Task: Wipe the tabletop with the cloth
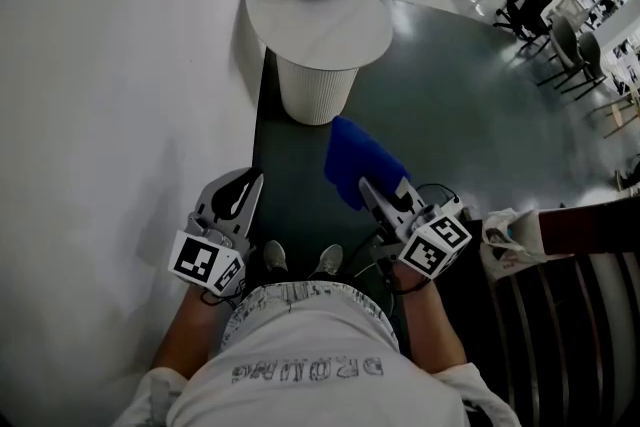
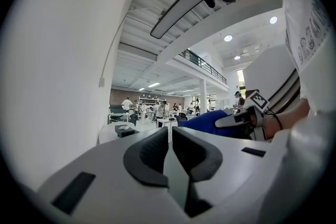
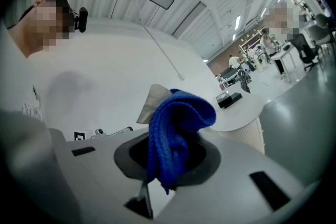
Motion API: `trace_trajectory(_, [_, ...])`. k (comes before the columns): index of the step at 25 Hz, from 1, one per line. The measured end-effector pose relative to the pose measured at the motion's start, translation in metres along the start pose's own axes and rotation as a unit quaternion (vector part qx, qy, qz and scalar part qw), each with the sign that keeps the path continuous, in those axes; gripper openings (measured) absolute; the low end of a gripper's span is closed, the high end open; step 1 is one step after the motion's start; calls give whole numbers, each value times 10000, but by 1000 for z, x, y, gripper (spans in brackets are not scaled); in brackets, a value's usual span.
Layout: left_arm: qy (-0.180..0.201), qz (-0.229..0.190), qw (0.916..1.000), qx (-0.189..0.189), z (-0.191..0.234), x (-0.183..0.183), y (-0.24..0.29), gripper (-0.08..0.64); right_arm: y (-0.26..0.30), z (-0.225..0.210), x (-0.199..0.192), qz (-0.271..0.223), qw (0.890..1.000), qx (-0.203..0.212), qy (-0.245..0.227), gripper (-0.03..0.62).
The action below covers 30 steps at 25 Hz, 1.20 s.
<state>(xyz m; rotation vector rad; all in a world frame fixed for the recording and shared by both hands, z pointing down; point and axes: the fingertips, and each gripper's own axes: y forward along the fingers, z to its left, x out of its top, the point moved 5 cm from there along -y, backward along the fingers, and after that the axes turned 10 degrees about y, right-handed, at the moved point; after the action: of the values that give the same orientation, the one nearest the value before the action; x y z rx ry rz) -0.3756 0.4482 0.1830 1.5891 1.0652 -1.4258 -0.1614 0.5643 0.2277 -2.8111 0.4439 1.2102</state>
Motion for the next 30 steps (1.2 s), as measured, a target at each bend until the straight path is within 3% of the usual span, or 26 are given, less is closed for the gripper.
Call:
trace_trajectory(15, [-6,80,9999,130,-44,0,38,40,-36,-43,24,135,9998,103,83,77])
trace_trajectory(30, [-12,92,9997,235,-27,-9,64,40,-19,-69,38,182,9998,83,87,77])
